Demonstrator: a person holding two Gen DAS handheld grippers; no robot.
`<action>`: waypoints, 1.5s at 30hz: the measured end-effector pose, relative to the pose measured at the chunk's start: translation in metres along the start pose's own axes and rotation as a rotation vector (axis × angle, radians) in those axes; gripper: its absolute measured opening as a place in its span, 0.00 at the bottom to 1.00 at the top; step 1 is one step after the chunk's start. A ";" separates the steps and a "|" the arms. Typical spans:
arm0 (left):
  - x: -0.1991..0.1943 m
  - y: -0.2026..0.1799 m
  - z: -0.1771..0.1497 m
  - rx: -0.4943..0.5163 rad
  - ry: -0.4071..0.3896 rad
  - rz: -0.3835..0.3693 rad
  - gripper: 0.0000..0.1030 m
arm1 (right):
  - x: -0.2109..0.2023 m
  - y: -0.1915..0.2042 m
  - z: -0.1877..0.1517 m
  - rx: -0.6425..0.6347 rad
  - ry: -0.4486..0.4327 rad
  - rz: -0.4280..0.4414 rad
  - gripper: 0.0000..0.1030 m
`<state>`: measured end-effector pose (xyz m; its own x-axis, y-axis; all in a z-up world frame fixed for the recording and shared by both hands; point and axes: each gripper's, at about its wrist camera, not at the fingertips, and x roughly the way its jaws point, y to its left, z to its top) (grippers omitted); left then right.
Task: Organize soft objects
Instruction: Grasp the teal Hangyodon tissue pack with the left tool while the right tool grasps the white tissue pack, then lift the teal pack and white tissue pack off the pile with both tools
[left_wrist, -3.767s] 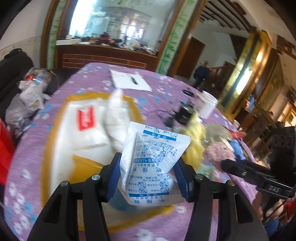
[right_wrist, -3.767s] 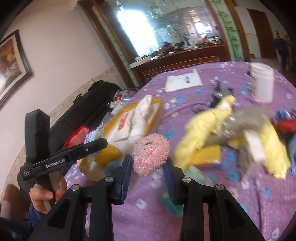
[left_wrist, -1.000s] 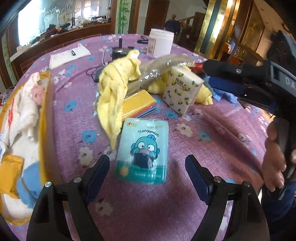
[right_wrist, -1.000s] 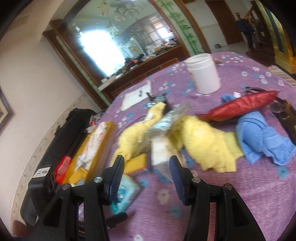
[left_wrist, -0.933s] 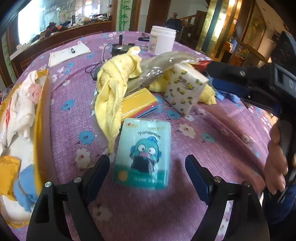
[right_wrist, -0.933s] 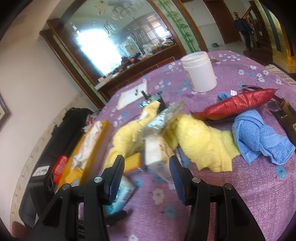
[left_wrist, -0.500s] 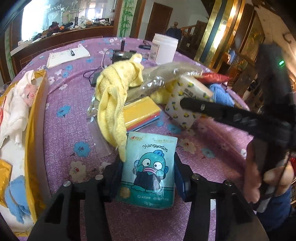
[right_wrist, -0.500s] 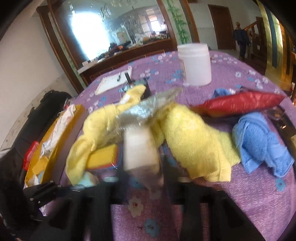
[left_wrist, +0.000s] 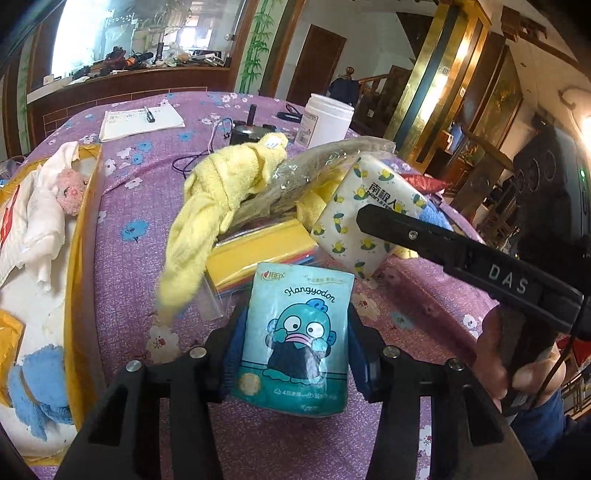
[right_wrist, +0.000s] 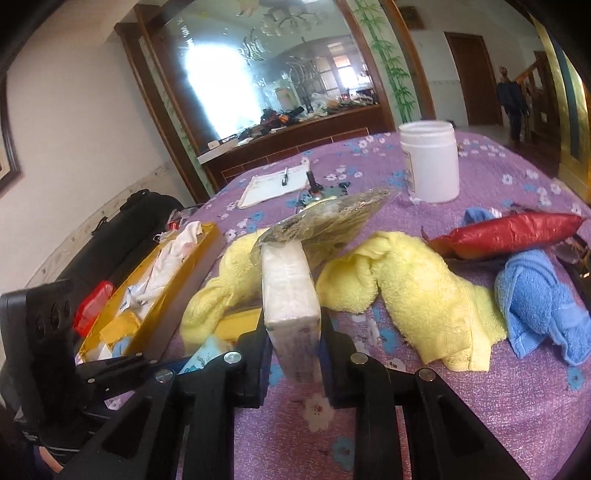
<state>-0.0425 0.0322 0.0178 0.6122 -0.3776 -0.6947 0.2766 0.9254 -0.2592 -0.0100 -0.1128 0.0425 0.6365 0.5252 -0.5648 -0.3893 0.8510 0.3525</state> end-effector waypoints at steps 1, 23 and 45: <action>0.002 -0.001 0.000 0.003 0.009 0.009 0.47 | 0.001 -0.002 0.000 0.014 0.007 -0.002 0.23; 0.021 -0.008 0.000 0.048 0.105 0.060 0.47 | 0.013 -0.017 0.001 0.065 0.056 0.017 0.23; 0.001 0.001 0.000 -0.008 0.005 0.021 0.47 | -0.007 -0.010 0.003 0.055 -0.036 0.067 0.23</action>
<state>-0.0415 0.0324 0.0165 0.6140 -0.3579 -0.7035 0.2576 0.9333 -0.2500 -0.0087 -0.1250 0.0447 0.6345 0.5796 -0.5114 -0.3955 0.8119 0.4295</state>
